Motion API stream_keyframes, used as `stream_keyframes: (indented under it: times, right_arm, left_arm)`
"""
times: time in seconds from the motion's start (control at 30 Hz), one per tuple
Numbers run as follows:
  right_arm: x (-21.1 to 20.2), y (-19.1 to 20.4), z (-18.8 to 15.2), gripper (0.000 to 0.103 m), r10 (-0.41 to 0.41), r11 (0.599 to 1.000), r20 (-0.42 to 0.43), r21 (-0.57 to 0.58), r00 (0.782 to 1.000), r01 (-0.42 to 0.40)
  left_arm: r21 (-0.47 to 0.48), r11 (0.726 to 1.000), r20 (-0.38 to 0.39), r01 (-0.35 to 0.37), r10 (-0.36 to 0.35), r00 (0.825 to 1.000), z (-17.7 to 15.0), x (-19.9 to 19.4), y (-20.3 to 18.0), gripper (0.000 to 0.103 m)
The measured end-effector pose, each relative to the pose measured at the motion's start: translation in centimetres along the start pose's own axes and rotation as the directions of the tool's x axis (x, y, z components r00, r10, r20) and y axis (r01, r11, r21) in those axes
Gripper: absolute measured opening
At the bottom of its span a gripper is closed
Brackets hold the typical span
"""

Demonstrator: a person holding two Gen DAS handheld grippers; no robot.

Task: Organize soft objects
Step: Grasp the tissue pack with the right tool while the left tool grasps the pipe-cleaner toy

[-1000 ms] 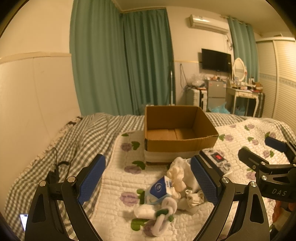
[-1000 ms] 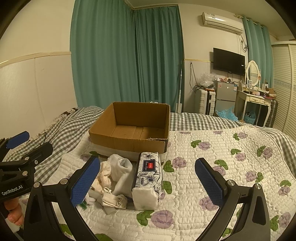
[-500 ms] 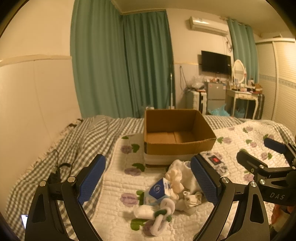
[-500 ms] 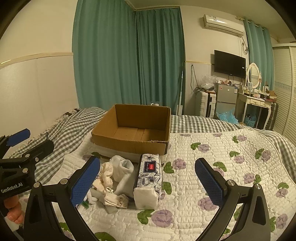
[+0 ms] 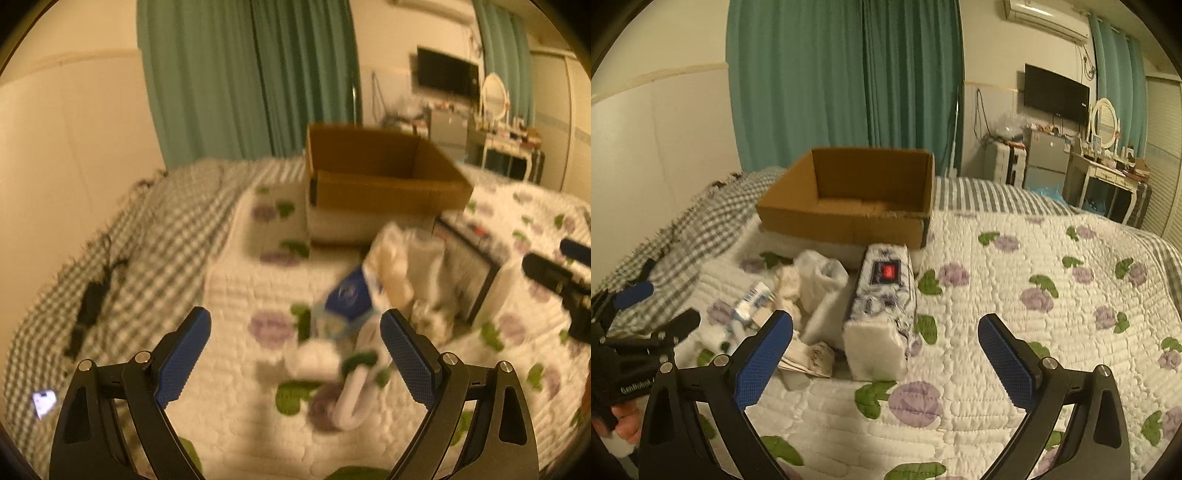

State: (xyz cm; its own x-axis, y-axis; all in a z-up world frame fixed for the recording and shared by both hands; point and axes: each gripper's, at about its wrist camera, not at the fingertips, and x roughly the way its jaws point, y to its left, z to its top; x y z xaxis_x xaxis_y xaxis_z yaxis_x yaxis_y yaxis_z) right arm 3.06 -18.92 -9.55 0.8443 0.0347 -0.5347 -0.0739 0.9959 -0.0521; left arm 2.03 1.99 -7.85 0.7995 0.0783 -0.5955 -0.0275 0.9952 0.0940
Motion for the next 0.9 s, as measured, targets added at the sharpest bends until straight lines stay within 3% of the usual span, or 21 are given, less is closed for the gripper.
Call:
stream_keyframes:
  times: [0.17, 0.4, 0.57, 0.7, 0.73, 0.77, 0.8, 0.83, 0.9]
  right_arm:
    - [2.5, -0.4, -0.8, 0.098, -0.012, 1.000, -0.061, 0.009, 0.998, 0.013]
    - [4.5, -0.4, -1.1, 0.090, 0.001, 1.000, -0.101, 0.017, 0.995, 0.001]
    - [5.6, -0.2, -1.3, 0.082, 0.010, 1.000, -0.130, 0.018, 0.991, -0.007]
    - [5.7, -0.1, -1.4, 0.070, 0.015, 1.000, -0.140, 0.013, 0.990, -0.013]
    - [5.7, -0.1, -1.4, 0.063, 0.016, 1.000, -0.139, 0.013, 0.990, -0.015]
    - [5.7, -0.1, -1.4, 0.059, 0.026, 1.000, -0.140, 0.017, 0.990, -0.024]
    - [5.7, -0.1, -1.4, 0.049, 0.032, 0.999, -0.140, 0.020, 0.990, -0.029]
    - [5.6, -0.1, -1.4, 0.044, 0.033, 0.999, -0.141, 0.022, 0.990, -0.031]
    - [5.5, 0.0, -1.4, 0.041, 0.035, 0.999, -0.140, 0.018, 0.990, -0.033]
  left_arm:
    - [0.009, 1.000, -0.095, 0.017, -0.016, 0.995, -1.4, 2.2, -0.1, 0.094]
    - [0.044, 0.993, -0.167, 0.113, -0.104, 0.980, -2.6, 3.2, -1.8, 0.094]
    - [0.064, 0.987, -0.228, 0.150, -0.132, 0.965, -3.0, 4.3, -2.7, 0.092]
    - [0.082, 0.986, -0.253, 0.143, -0.118, 0.960, -3.6, 4.1, -2.9, 0.092]
    - [0.081, 0.986, -0.254, 0.146, -0.122, 0.960, -3.8, 3.7, -3.0, 0.092]
    - [0.082, 0.985, -0.249, 0.153, -0.128, 0.960, -3.9, 3.4, -3.0, 0.088]
    - [0.086, 0.984, -0.244, 0.156, -0.131, 0.961, -4.1, 3.0, -3.2, 0.073]
    - [0.092, 0.983, -0.243, 0.159, -0.132, 0.961, -4.1, 2.9, -3.2, 0.065]
    - [0.108, 0.983, -0.263, 0.150, -0.117, 0.958, -4.5, 3.1, -3.6, 0.040]
